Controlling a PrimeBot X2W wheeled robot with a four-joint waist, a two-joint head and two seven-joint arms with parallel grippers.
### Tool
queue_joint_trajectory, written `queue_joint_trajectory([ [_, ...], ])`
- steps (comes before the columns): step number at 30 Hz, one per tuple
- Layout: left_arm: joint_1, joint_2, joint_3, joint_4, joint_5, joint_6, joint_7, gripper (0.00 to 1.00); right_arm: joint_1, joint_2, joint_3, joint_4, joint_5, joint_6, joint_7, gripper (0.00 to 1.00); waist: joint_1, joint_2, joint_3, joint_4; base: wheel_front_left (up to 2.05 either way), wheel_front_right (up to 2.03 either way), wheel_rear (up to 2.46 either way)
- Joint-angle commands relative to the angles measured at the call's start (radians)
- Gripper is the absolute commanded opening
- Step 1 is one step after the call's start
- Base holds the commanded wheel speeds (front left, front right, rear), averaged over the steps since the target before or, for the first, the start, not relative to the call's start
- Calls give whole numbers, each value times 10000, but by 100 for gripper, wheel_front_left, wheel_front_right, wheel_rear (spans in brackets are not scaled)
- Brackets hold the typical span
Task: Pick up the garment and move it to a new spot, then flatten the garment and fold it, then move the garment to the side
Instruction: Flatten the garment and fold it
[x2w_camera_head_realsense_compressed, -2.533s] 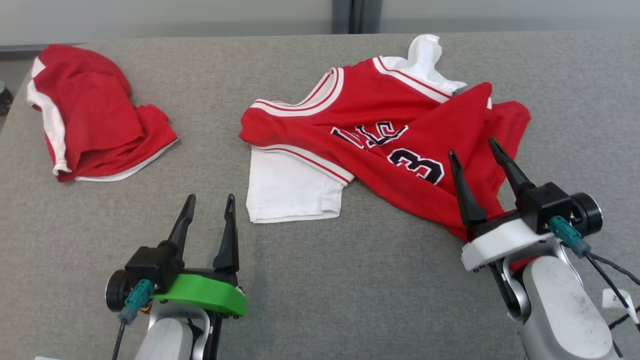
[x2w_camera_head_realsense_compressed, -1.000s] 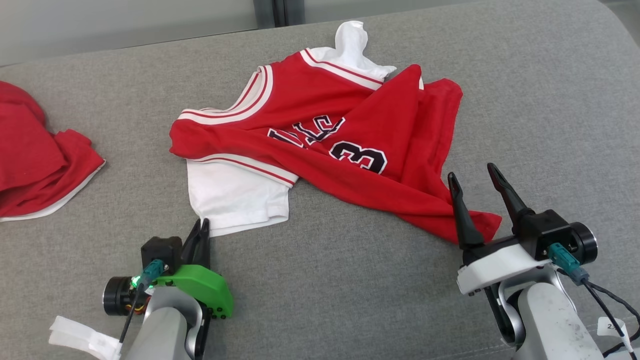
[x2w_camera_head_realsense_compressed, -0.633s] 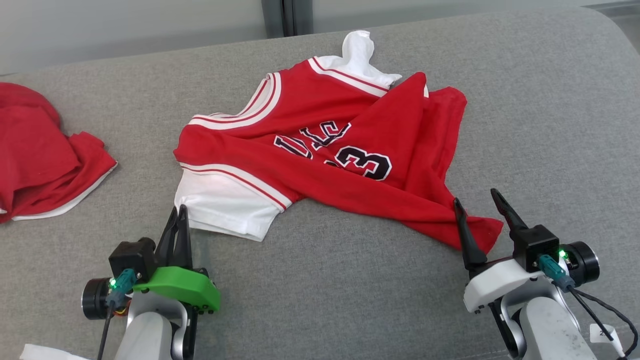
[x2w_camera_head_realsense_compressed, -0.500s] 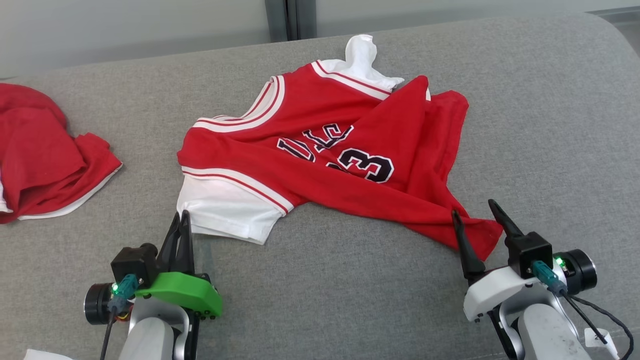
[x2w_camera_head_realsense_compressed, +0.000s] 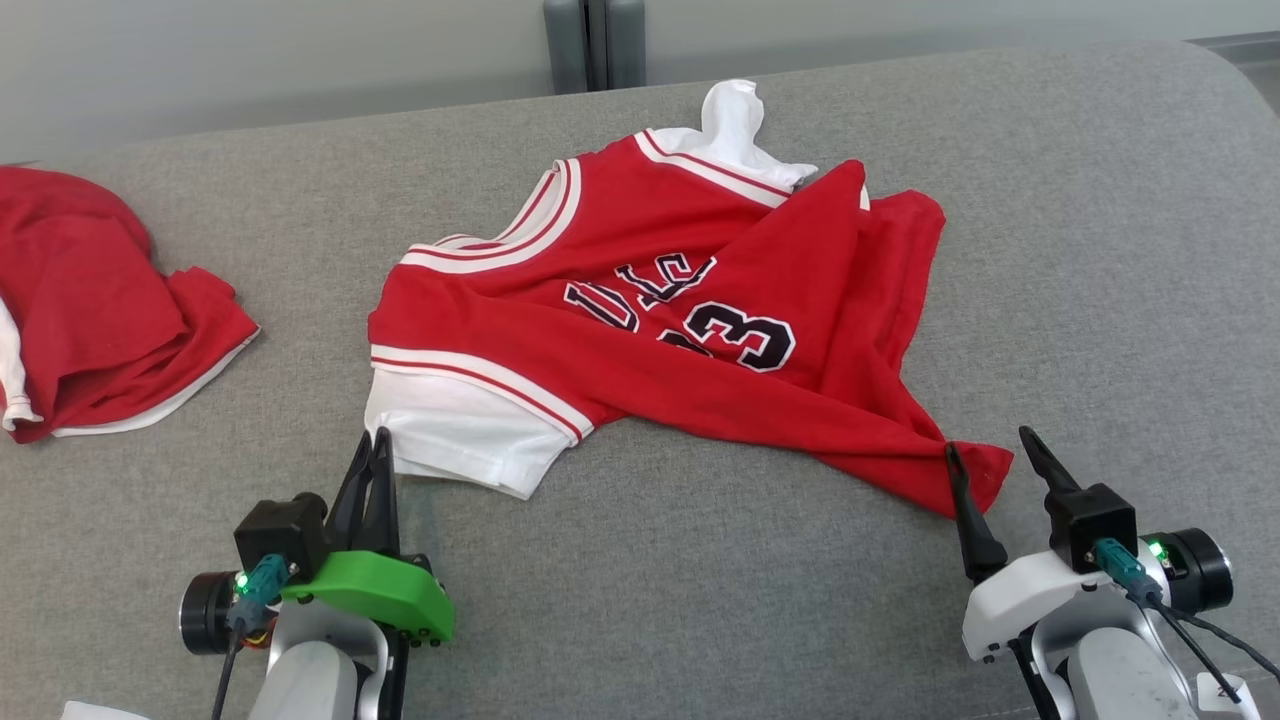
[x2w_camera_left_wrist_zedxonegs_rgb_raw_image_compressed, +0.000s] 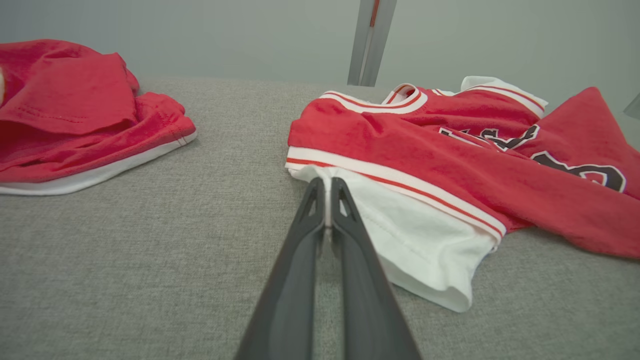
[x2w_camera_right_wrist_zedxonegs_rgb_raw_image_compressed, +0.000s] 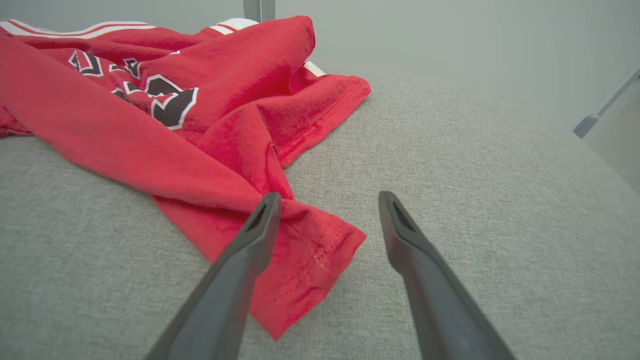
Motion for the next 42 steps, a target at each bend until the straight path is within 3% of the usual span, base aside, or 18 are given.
queue_joint_trajectory([
  [1,31,46,-4,22,6,5,0,0,60,-34,-18,86,-10,-3,-30,100,0,-1,6,3,0,0,0],
  [15,5,46,-68,53,18,3,0,0,-258,-94,277,856,583,-3,9,100,0,-1,-29,53,0,0,0],
  [16,14,46,-59,50,25,6,0,0,-265,-102,298,856,599,-3,2,71,0,-1,-34,54,0,0,0],
  [17,23,46,-52,47,32,3,0,0,-281,-112,313,854,641,-3,-3,3,0,-1,-40,55,0,0,0],
  [18,29,46,-48,44,35,-2,0,0,-286,-116,317,859,669,-3,-2,0,0,-1,-45,57,0,0,0],
  [23,44,46,-10,24,48,-28,0,0,-366,-193,435,646,703,-3,-32,0,0,-1,-82,86,0,0,0],
  [30,-204,48,247,-490,-424,-145,0,0,-474,-387,497,-1121,473,-3,-29,0,0,-1,-159,254,0,0,0],
  [35,-800,46,483,-1192,-1214,-448,0,0,-982,-945,563,-2259,356,-3,-27,0,0,-1,-388,533,0,0,0],
  [42,-2295,163,564,-2119,-1849,-786,116,0,-2522,-2008,837,-2750,413,-4,1,0,0,-1,-988,744,0,0,0],
])
